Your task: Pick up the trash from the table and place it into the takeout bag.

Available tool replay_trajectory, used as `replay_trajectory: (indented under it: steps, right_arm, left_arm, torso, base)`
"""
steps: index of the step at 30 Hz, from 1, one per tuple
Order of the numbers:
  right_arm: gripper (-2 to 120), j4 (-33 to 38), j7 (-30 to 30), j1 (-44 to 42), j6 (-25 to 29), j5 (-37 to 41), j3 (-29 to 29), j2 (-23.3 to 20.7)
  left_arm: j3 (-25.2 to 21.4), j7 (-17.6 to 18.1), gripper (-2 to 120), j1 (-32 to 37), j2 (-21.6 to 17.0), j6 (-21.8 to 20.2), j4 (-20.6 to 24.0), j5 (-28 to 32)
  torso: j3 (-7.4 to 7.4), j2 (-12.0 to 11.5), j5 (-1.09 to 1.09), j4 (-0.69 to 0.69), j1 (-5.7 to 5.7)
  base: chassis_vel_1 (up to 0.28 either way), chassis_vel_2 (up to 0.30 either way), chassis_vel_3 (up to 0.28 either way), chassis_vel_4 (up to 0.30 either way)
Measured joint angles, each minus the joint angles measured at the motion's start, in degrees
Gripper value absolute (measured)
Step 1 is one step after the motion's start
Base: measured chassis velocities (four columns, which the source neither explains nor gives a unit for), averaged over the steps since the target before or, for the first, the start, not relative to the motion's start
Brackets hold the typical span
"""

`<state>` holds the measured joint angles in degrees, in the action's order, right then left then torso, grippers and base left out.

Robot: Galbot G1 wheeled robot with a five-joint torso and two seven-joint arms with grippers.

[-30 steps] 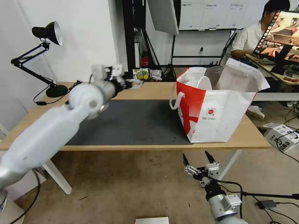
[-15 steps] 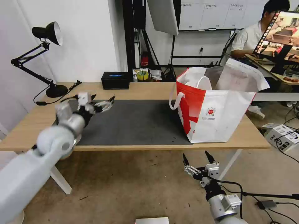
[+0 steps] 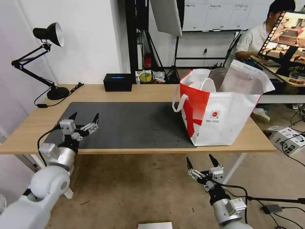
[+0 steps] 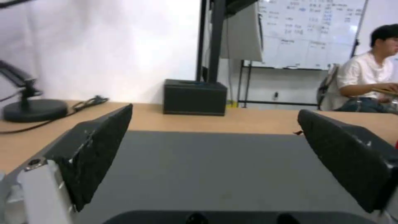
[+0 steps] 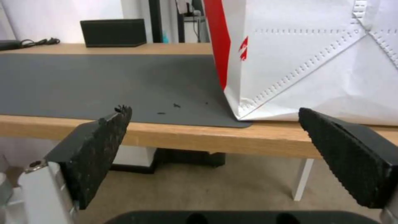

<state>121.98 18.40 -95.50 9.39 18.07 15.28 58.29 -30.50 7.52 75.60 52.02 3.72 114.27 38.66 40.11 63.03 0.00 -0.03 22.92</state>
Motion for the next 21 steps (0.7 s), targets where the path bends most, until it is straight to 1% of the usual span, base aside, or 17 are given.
replay_trajectory:
  steps: [1,2,4,5,7,8,11,21]
  right_arm:
    - [100,0.00,0.00,0.00,0.00,0.00,0.00,0.00]
    - [100,0.00,0.00,0.00,0.00,0.00,0.00,0.00]
    - [100,0.00,0.00,0.00,0.00,0.00,0.00,0.00]
    - [100,0.00,0.00,0.00,0.00,0.00,0.00,0.00]
    - [100,0.00,0.00,0.00,0.00,0.00,0.00,0.00]
    - [100,0.00,0.00,0.00,0.00,0.00,0.00,0.00]
    - [100,0.00,0.00,0.00,0.00,0.00,0.00,0.00]
    - [100,0.00,0.00,0.00,0.00,0.00,0.00,0.00]
  left_arm:
    - [-0.87,-0.36,100,1.94,1.30,0.87,0.30,-1.21]
    - [-0.87,-0.36,100,1.94,1.30,0.87,0.30,-1.21]
    - [-3.32,-0.97,100,8.03,5.24,4.50,0.69,-5.12]
    - [-3.32,-0.97,100,8.03,5.24,4.50,0.69,-5.12]
    - [-5.88,-1.95,100,12.39,7.96,6.67,0.84,-6.68]
    - [-5.88,-1.95,100,12.39,7.96,6.67,0.84,-6.68]
    - [-7.90,-2.66,100,15.51,9.84,7.42,0.91,-7.51]
    - [-9.39,-4.50,100,18.87,12.14,9.11,0.13,-8.35]
  torso:
    - [0.00,0.00,0.00,0.03,0.00]
    - [0.00,0.00,0.00,0.03,0.00]
    - [0.00,0.00,-0.01,0.04,-0.01]
    - [0.00,0.00,-0.01,0.04,-0.01]
    - [0.00,0.00,0.01,0.04,0.00]
    - [0.00,0.00,0.01,0.04,0.00]
    - [-0.01,0.00,0.00,0.04,0.00]
    - [-0.01,-0.01,0.00,0.03,-0.01]
  base:
    - [0.000,0.000,0.000,0.000]
    - [0.000,0.000,0.000,0.000]
    - [0.000,0.000,0.000,0.000]
    - [0.000,0.000,0.000,0.000]
    - [0.000,0.000,0.000,0.000]
    - [0.000,0.000,0.000,0.000]
    - [0.000,0.000,0.000,0.000]
    - [0.000,0.000,0.000,0.000]
